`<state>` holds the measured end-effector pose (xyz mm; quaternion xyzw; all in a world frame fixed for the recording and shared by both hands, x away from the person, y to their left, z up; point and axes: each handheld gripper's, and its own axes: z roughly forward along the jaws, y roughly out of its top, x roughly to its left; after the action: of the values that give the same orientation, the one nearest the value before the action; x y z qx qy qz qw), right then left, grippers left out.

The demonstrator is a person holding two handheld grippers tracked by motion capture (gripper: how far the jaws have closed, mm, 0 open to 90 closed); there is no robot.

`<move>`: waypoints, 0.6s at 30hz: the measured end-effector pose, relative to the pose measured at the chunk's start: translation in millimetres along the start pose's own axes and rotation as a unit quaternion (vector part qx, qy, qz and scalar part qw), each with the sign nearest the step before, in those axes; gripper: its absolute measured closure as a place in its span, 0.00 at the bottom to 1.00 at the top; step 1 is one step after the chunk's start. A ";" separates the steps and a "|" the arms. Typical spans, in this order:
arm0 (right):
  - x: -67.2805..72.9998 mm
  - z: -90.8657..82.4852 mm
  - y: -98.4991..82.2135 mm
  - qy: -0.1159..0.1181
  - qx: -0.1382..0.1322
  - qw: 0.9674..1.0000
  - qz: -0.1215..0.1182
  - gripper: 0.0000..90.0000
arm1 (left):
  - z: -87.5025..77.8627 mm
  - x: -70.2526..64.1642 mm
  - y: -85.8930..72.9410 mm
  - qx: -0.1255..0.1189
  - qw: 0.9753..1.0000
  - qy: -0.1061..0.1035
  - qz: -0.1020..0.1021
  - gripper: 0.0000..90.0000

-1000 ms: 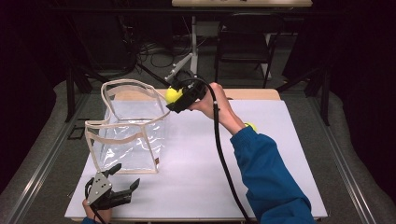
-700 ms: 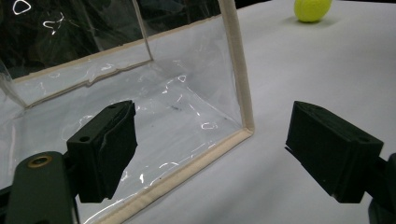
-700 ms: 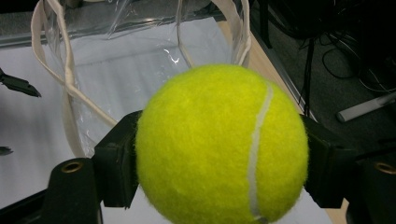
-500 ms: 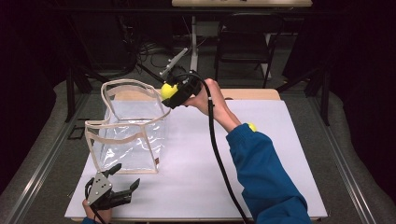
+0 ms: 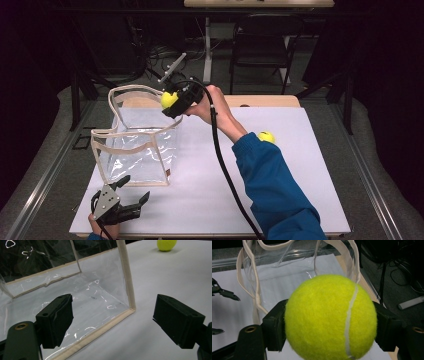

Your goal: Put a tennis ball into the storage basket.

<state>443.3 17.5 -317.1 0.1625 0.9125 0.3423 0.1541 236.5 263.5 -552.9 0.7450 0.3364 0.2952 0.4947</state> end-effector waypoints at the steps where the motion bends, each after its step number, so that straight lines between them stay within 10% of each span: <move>1: 0.4 0.7 0.8 0.001 0.000 1.000 0.000 0.29 | 0.0 -0.1 0.1 0.001 1.000 0.000 0.001 0.18; 18: 11.0 20.9 20.8 0.012 0.009 1.000 -0.011 0.29 | -0.8 -0.3 0.5 -0.004 1.000 0.001 0.002 0.18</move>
<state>445.6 48.7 -320.0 0.1500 0.9189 0.3347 0.1453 235.9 263.6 -552.1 0.7434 0.3348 0.2982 0.4964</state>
